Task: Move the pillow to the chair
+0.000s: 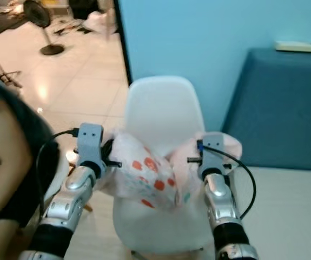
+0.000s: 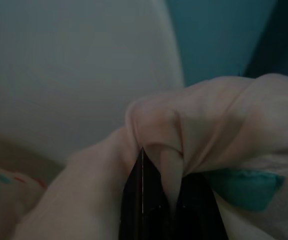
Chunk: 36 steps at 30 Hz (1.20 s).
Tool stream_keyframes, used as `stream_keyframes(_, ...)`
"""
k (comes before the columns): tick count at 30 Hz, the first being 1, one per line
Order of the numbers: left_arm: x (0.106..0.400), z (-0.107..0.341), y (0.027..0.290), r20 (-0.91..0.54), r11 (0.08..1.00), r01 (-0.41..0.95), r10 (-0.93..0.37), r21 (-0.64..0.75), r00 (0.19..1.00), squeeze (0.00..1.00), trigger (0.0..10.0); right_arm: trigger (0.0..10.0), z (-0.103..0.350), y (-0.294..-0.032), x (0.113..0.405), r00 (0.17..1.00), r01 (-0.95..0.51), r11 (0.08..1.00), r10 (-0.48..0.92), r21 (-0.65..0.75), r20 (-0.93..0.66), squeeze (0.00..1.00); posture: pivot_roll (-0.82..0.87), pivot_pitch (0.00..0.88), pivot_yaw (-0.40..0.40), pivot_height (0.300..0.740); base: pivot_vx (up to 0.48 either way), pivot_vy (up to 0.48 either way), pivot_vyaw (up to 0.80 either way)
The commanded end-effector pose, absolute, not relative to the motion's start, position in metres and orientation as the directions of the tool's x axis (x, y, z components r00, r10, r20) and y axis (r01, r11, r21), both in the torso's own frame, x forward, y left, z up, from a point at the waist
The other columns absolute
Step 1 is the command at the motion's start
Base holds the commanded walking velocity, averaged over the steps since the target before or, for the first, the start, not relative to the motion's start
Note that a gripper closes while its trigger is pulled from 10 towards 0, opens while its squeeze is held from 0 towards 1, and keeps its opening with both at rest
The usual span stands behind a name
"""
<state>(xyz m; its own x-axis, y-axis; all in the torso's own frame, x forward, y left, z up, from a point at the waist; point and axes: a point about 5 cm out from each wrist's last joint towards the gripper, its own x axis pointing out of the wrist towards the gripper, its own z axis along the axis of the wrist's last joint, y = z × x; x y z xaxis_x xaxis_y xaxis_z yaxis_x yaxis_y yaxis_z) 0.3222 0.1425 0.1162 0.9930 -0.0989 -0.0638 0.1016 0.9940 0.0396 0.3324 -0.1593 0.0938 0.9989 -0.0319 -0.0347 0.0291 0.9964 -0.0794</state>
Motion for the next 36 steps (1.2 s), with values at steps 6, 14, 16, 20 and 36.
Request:
stream_keyframes(6, 0.322, 0.117, 0.138, -0.048, 0.988, 0.134, -0.130, 0.073, 0.990, 0.00, 10.0, 10.0, 0.091, -0.155, 0.329, 0.999, 0.014, 0.997, -0.016, -0.074, -0.027, 0.00, 0.01, 0.056, 0.022, 0.740, 0.000, 0.000, 0.00)
stream_keyframes(14, 0.324, 0.114, 0.140, -0.076, 0.989, 0.127, -0.121, 0.075, 0.990, 0.00, 10.0, 10.0, 0.091, -0.157, 0.329, 0.999, 0.019, 0.997, -0.022, -0.075, -0.028, 0.00, 0.01, 0.061, 0.023, 0.740, 0.000, -0.120, 0.00)
stream_keyframes(16, 0.323, 0.112, 0.141, -0.090, 0.991, 0.119, -0.113, 0.062, 0.990, 0.00, 10.0, 10.0, 0.091, -0.157, 0.329, 0.999, 0.019, 0.997, -0.022, -0.077, -0.030, 0.00, 0.01, 0.062, 0.022, 0.740, 0.000, -0.407, 0.00)
stream_keyframes(20, 0.323, 0.110, 0.144, -0.096, 0.993, 0.091, -0.084, 0.071, 0.992, 0.00, 10.0, 10.0, 0.091, -0.156, 0.329, 0.999, 0.018, 0.997, -0.021, -0.071, -0.037, 0.00, 0.01, 0.064, 0.019, 0.740, 0.000, 0.000, 0.00)
stream_keyframes(36, 0.328, 0.118, 0.164, -0.041, 0.991, 0.035, -0.030, 0.126, 0.999, 0.00, 10.0, 10.0, 0.097, -0.147, 0.336, 0.999, -0.019, 0.998, 0.017, -0.064, -0.029, 0.00, 0.02, 0.065, 0.012, 0.740, 0.000, 0.000, 0.00)
